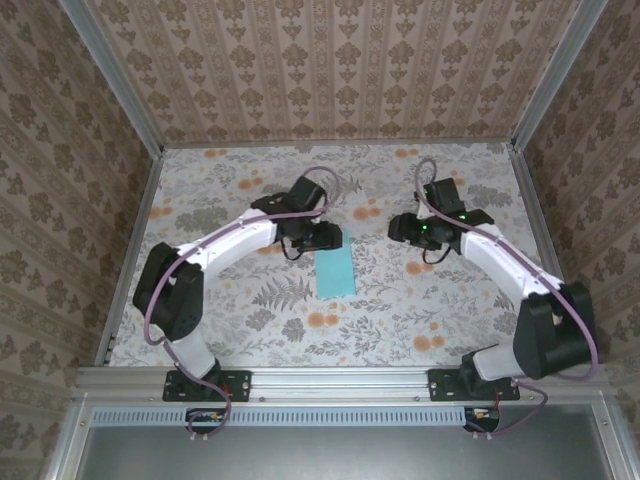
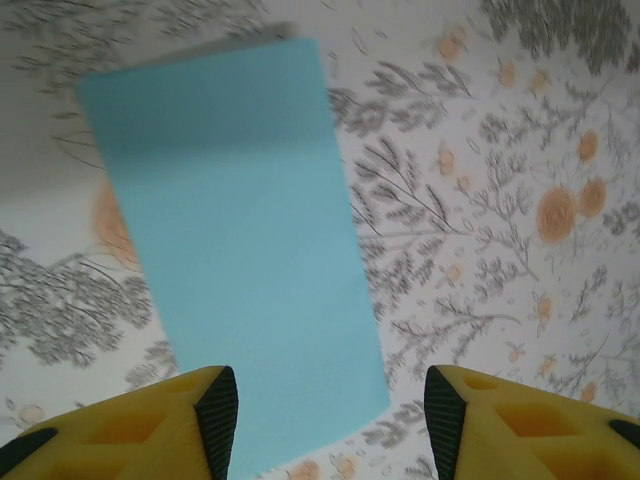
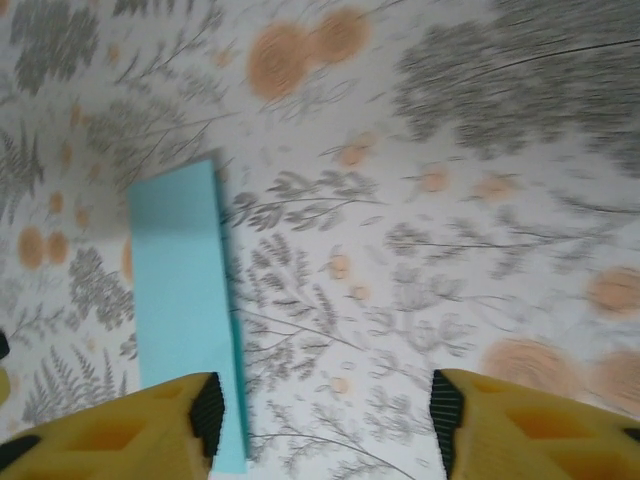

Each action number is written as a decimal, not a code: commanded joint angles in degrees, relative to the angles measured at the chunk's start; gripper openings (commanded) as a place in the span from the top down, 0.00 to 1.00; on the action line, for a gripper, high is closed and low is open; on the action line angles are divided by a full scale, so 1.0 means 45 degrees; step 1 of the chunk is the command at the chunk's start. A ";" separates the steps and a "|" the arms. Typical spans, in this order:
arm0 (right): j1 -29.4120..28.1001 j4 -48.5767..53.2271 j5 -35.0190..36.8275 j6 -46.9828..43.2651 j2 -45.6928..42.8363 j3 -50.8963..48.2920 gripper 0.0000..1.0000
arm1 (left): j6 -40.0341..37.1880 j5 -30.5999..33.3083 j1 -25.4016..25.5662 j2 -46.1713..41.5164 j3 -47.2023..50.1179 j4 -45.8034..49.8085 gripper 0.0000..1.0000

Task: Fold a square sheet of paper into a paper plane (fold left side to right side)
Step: Turn over the paper at the center of the table, then third fold the triangle at the center of the table.

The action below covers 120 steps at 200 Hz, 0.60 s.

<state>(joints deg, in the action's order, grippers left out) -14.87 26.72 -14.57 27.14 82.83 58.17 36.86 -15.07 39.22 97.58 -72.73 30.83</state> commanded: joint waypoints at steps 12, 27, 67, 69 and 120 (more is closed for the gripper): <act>-0.1119 -0.1072 -0.1289 0.0298 0.1651 0.0938 0.52 | 0.0462 -0.2103 -0.0962 -0.0432 0.2042 -0.2491 0.45; -0.1553 -0.1269 -0.1255 0.0279 0.2481 0.1405 0.56 | 0.0475 -0.2209 -0.1151 -0.0448 0.2483 -0.2733 0.44; -0.2232 -0.1843 -0.1451 0.0279 0.4570 0.2613 0.59 | 0.0624 -0.2584 -0.1431 -0.0153 0.3459 -0.3345 0.43; -0.2269 -0.1848 -0.1451 0.0279 0.4667 0.2672 0.59 | 0.0633 -0.2597 -0.1441 -0.0135 0.3509 -0.3377 0.43; -0.2593 -0.1954 -0.1310 0.0124 0.6471 0.3816 0.62 | 0.0857 -0.2967 -0.1450 0.0424 0.3971 -0.3983 0.42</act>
<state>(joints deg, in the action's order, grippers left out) -26.13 18.74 -20.18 28.25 109.38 72.58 39.46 -26.30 32.95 98.17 -55.81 15.35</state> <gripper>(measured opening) 0.386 0.575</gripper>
